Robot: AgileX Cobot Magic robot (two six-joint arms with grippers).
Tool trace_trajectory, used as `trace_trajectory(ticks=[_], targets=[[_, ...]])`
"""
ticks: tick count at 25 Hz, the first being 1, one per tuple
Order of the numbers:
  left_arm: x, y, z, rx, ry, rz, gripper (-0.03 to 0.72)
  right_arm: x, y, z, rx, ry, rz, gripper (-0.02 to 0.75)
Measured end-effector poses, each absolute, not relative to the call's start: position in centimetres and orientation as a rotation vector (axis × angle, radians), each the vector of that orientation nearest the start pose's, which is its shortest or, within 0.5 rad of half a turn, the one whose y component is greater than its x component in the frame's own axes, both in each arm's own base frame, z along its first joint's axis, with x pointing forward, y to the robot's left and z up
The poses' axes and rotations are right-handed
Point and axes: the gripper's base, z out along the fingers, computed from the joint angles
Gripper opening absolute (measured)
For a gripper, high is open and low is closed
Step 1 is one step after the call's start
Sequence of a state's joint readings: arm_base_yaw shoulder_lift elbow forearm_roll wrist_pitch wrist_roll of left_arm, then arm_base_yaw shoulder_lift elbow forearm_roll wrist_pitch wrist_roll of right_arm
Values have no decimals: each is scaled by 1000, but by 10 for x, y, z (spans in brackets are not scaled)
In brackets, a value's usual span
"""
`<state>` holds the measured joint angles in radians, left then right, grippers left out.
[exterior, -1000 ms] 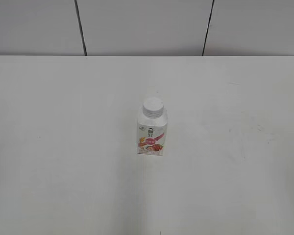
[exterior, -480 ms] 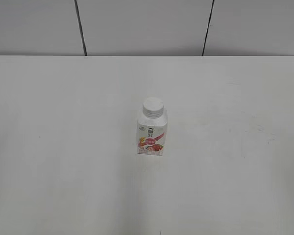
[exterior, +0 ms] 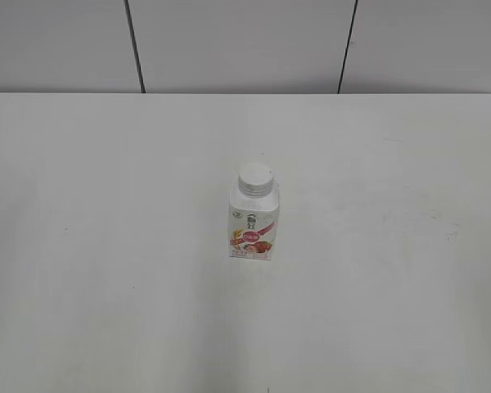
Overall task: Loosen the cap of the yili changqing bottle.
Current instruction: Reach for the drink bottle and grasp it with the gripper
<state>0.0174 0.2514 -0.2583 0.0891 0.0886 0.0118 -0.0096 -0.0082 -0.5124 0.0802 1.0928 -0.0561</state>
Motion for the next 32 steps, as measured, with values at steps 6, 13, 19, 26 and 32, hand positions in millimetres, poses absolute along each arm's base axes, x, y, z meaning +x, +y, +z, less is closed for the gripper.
trace_trajectory(ticks=[6,13,19,26,32], targets=[[115,1,268,59,1648,71,475,-9,7,278,-54,2053,58,587],[156,1,249,64,1711,51,483,-9,7,278,-54,2053,58,587],[186,0,222,57,1784,14,483,-9,7,278,-54,2053,59,587],[209,-10,198,167,1778,-59,482,-9,7,278,-54,2053,59,587],[226,-24,173,273,1779,-216,482,-9,7,278,-54,2053,59,587]])
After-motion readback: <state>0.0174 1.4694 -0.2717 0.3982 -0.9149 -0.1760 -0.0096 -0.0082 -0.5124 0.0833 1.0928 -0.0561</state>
